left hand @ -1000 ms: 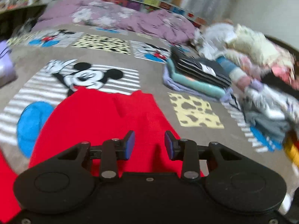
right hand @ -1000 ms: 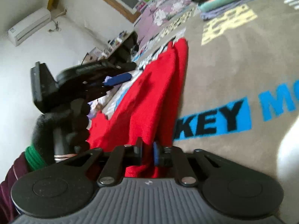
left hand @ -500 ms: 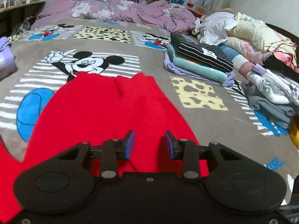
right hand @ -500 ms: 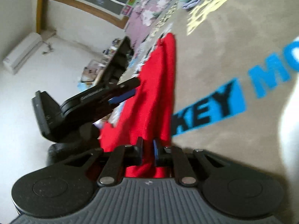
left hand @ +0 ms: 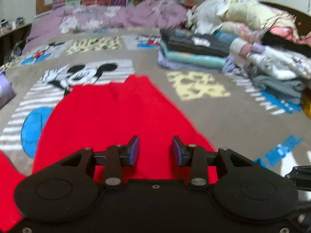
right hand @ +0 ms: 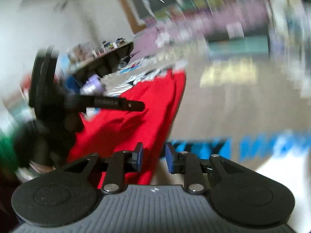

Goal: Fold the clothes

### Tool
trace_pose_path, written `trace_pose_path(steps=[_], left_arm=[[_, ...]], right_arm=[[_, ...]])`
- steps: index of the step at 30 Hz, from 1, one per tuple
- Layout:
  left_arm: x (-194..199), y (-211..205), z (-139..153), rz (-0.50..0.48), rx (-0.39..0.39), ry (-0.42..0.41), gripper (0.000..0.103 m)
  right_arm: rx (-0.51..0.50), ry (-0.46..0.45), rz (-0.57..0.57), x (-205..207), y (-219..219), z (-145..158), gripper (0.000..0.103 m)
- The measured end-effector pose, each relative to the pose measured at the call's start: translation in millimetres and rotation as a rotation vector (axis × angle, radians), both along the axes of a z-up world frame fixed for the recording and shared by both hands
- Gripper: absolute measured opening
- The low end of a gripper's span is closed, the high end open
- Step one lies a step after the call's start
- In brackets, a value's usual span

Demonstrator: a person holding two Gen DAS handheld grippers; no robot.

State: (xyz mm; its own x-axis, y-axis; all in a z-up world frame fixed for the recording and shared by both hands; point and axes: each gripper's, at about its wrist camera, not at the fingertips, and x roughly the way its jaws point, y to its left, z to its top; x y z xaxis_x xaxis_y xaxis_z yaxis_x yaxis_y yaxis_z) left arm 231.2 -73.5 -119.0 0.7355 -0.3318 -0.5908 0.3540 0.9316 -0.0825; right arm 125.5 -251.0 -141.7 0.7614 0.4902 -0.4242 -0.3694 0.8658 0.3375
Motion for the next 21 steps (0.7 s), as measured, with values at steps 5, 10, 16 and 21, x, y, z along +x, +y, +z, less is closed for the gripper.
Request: trace_pose_path(steps=[5,10,16,21], left_arm=[[29,-8,1,0.012,0.017,0.019,0.036],[67,-13,-22,0.015,0.080,0.119,0.046],[71,-18,-19,0.008,0.113,0.119,0.051],[62,-36,-8,-0.005,0.150,0.030,0.047]], right_arm=[[-0.137,-0.026,0.128,-4,29,-5,0.027],[-0.032,0.064,0.145,7,20,-10,0.028],[-0.046,0.047,0.146,-1,21,-13,0.027],[-0.077,-0.026,0.116,-27,23,-8,0.029]])
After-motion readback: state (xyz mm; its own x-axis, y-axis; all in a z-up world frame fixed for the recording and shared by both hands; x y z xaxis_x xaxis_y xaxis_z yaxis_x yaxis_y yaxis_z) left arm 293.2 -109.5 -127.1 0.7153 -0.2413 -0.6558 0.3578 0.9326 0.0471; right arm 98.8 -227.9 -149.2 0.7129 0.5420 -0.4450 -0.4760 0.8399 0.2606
